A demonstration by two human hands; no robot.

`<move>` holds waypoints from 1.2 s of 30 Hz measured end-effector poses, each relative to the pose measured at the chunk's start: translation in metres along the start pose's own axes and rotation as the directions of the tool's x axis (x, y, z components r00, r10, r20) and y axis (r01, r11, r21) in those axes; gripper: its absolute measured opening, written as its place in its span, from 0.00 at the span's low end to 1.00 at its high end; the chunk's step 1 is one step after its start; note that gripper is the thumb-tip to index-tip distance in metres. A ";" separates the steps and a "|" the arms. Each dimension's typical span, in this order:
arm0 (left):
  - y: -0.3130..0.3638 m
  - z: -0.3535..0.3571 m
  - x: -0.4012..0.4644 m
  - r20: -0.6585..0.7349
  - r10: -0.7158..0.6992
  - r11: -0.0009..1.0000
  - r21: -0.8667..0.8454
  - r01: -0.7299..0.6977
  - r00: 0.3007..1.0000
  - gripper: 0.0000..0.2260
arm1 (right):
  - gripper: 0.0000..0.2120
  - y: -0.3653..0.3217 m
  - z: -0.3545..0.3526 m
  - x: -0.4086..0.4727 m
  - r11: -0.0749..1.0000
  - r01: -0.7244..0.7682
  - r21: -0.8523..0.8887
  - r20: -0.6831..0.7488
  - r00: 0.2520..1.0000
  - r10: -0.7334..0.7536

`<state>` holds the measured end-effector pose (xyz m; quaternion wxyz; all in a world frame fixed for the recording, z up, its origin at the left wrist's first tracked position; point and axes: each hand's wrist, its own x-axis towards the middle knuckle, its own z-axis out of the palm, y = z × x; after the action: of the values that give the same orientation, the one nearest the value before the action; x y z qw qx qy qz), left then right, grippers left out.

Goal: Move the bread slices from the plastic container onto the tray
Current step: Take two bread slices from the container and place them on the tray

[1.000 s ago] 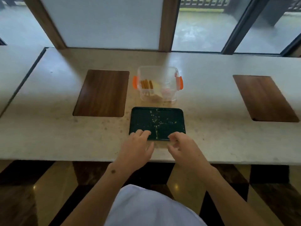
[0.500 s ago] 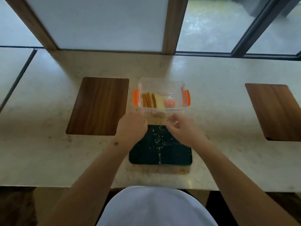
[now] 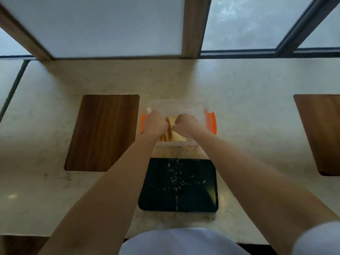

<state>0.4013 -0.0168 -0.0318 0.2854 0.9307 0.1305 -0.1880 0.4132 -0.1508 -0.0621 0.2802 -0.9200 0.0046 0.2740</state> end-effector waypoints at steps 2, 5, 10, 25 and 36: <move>-0.002 0.006 0.007 0.014 -0.031 0.999 -0.021 0.032 0.999 0.12 | 0.13 0.001 0.008 0.006 0.998 -0.054 0.012 0.024 0.998 0.054; -0.001 0.013 0.011 -0.001 -0.054 0.998 -0.016 0.054 0.999 0.12 | 0.09 0.002 0.017 0.010 0.996 -0.086 -0.003 -0.003 0.996 0.086; 0.002 0.022 0.012 -0.046 -0.047 0.998 -0.051 0.044 0.998 0.05 | 0.05 0.006 0.019 0.009 0.997 -0.080 0.006 -0.018 0.997 0.080; 0.017 0.046 0.009 -0.101 0.090 0.996 -0.018 -0.092 0.991 0.06 | 0.32 0.017 0.000 0.009 0.974 -0.224 0.036 -0.028 0.974 0.225; 0.021 0.038 0.008 0.007 -0.042 0.991 -0.127 0.043 0.999 0.02 | 0.16 0.015 -0.013 0.012 0.960 -0.109 -0.259 -0.012 0.994 0.109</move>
<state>0.4048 -0.0549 -0.0543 0.3405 0.9072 0.1614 -0.1873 0.4275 -0.1679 -0.0669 0.1421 -0.9467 0.0190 0.2885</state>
